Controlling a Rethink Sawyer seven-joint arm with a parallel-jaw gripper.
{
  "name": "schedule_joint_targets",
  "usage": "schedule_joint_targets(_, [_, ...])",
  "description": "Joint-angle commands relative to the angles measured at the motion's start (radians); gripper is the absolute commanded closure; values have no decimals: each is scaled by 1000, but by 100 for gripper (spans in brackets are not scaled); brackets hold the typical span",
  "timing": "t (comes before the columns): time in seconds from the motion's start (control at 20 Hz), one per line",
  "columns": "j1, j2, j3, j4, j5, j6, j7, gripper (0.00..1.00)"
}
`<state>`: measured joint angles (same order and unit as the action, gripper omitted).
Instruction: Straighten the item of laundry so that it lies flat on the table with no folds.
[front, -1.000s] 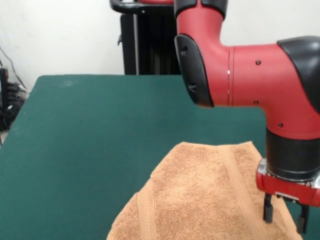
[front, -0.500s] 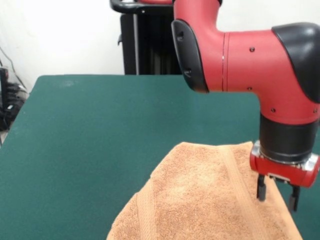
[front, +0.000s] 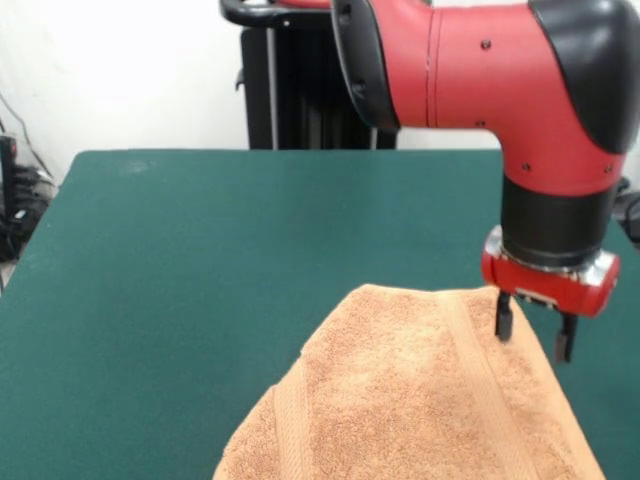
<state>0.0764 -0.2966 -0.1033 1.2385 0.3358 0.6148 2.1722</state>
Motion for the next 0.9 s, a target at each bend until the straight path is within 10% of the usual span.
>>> schedule_joint_targets(0.05, [-19,-53,-12,222,-21,109,151,0])
schedule_joint_targets(0.9, [-146,13,81,357,-125,-112,6,0])
